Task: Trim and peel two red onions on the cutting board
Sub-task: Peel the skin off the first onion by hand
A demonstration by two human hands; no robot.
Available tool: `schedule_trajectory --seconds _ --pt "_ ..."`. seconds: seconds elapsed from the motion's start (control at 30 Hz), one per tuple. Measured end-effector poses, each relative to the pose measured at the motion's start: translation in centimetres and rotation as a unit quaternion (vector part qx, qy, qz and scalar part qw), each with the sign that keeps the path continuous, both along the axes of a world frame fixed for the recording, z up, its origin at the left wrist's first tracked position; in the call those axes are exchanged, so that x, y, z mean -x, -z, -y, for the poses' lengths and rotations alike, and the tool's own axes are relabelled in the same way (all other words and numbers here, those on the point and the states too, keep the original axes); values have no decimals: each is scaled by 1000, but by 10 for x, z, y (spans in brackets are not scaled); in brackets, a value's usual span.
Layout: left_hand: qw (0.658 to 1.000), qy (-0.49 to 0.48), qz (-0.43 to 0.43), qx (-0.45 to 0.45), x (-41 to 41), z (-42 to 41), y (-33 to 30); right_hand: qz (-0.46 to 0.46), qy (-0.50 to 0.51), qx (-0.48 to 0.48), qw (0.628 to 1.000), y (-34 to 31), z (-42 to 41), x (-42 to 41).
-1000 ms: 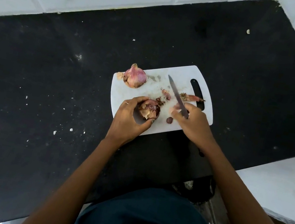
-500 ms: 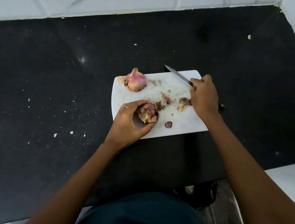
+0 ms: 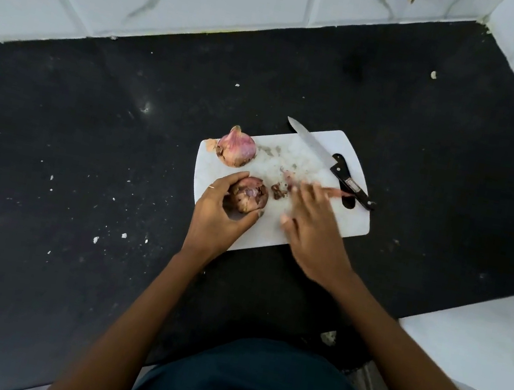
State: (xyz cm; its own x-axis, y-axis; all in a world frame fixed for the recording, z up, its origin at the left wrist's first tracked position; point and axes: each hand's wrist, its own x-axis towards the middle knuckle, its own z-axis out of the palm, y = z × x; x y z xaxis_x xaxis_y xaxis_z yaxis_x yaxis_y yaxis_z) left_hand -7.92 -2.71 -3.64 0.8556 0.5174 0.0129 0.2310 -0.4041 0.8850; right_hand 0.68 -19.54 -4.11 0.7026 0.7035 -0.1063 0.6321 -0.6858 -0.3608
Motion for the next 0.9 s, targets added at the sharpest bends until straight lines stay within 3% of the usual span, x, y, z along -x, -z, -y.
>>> schedule_trajectory --seconds 0.1,0.17,0.27,0.33,0.43,0.53,0.67,0.77,0.9 --pt "1000 3 8 7 0 -1 -2 8 -51 8 999 5 5 29" --pt "1000 3 11 8 0 -2 -4 39 -72 -55 995 4 10 45" --pt "1000 2 10 6 0 -3 -5 75 -18 -208 975 -2 14 46" --pt "1000 5 9 11 -1 -2 -6 86 38 -235 967 -9 5 29" --pt "1000 4 0 7 -3 -2 -7 63 56 -129 988 -10 -15 -7" --pt "998 -38 11 58 -4 -3 -6 27 -45 4 999 0 -19 -17" --pt "989 -83 23 124 -3 -6 -14 13 -152 0 988 7 -1 16" --pt "985 -62 18 162 -2 -4 -20 26 -168 -84 982 6 14 43" --pt "979 -3 -2 204 3 4 -25 0 10 -299 954 -22 11 43"
